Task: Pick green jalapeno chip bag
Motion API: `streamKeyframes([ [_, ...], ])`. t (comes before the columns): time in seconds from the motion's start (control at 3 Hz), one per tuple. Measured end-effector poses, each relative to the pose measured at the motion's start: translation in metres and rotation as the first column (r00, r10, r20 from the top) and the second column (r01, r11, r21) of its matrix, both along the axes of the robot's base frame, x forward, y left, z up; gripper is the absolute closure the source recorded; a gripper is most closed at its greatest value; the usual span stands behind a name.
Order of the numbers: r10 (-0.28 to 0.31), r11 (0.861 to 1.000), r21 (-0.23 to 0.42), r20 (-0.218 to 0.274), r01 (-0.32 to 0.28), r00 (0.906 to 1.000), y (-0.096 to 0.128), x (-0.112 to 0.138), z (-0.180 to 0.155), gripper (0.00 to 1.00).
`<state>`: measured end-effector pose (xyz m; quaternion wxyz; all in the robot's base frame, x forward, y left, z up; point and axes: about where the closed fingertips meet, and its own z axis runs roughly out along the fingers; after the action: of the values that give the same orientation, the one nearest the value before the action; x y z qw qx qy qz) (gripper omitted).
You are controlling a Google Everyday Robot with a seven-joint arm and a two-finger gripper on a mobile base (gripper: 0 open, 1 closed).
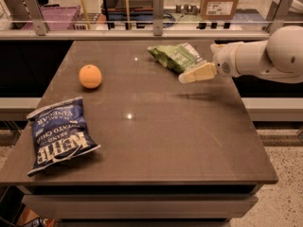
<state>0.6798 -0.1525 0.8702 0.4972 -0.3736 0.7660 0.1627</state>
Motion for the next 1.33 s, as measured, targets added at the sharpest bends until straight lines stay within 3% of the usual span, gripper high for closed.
streamKeyframes([
  [0.67, 0.008, 0.998, 0.062, 0.000, -0.008, 1.0000, 0.022, 0.028, -0.017, 0.00],
  [1.33, -0.045, 0.993, 0.108, 0.015, 0.043, 0.9989, 0.045, 0.040, -0.026, 0.00],
])
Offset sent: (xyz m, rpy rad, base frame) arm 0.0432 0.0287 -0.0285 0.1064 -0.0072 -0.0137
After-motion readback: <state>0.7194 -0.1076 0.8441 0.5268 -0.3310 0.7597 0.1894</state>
